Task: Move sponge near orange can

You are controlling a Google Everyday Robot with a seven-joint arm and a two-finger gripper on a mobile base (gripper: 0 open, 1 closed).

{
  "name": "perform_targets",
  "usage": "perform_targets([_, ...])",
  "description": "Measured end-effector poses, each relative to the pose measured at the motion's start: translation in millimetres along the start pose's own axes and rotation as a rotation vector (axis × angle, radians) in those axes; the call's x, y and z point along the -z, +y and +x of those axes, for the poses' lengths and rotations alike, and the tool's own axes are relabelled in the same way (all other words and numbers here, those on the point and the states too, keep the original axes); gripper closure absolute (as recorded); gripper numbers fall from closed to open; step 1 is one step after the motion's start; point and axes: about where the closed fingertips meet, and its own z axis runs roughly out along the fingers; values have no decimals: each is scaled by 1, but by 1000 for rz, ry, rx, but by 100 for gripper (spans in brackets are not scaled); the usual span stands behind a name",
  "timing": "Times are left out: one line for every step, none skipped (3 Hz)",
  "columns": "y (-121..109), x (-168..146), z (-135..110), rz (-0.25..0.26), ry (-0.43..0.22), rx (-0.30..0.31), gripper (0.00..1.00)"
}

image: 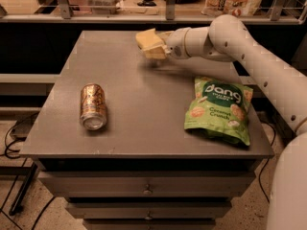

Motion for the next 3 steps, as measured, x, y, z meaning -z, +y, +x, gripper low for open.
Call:
perform_targets([48,3,-42,-75,-22,100,100])
perform_targets([48,3,-42,-75,-22,100,100])
perform_targets([62,-2,-32,-119,24,92,100])
